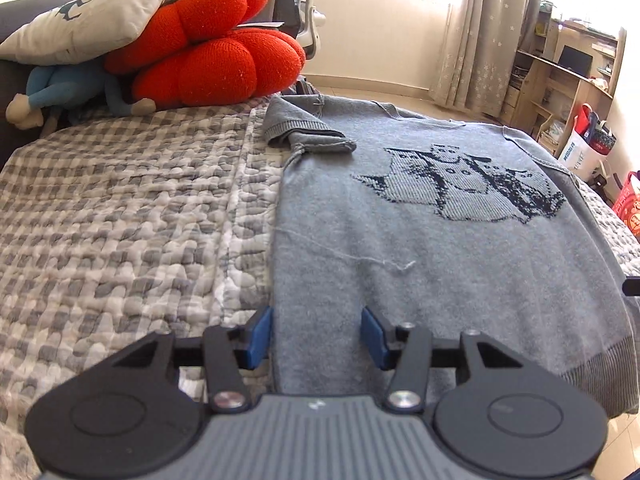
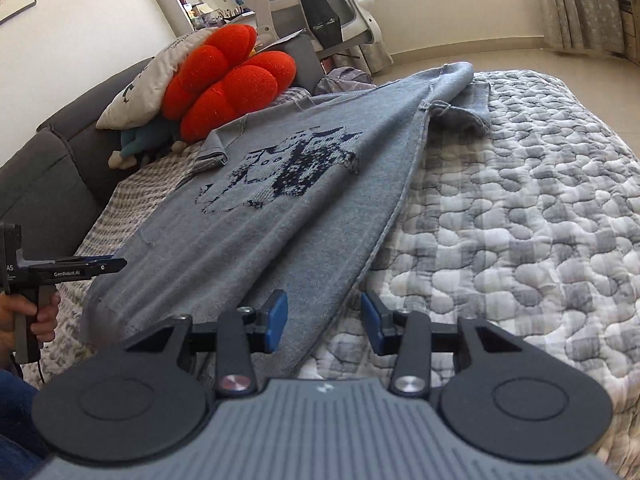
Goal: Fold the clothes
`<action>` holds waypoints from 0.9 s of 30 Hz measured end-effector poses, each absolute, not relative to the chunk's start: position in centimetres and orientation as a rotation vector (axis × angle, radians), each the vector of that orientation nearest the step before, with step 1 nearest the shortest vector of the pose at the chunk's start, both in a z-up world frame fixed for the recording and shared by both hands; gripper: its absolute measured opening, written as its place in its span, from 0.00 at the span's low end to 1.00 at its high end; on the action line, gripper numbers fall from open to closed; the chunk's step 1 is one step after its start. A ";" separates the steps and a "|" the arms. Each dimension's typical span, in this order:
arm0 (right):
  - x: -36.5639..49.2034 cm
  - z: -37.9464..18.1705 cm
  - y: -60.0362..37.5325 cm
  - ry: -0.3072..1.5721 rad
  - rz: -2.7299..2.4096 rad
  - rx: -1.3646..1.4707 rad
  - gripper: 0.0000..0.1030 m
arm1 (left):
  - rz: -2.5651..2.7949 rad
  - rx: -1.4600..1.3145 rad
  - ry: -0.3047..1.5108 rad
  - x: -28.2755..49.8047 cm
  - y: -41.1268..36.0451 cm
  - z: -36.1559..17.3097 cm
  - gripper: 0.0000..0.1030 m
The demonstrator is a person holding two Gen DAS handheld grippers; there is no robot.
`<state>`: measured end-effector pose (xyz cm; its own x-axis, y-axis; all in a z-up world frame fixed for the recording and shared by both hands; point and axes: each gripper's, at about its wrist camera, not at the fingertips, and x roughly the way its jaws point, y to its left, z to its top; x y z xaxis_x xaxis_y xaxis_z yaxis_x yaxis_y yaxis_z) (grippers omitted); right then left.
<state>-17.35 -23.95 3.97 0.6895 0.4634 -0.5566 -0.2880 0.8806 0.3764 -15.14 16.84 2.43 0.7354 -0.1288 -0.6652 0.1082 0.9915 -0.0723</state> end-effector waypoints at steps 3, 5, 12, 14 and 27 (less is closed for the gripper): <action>-17.5 4.5 -24.2 0.668 0.410 0.298 0.04 | -0.140 -0.081 0.718 -15.8 17.3 3.2 0.15; -17.6 4.9 -24.4 0.652 0.399 0.318 0.04 | -0.151 -0.120 0.708 -16.2 17.6 4.0 0.05; -17.9 7.3 -26.2 0.606 0.373 0.356 0.04 | -0.191 -0.259 0.673 -17.4 18.7 6.8 0.05; -18.0 8.5 -27.1 0.601 0.365 0.347 0.04 | -0.210 -0.340 0.682 -17.6 19.0 7.1 0.05; -19.6 2.5 -31.2 0.672 0.266 0.443 0.30 | -0.180 -0.349 0.740 -17.4 19.9 2.5 0.32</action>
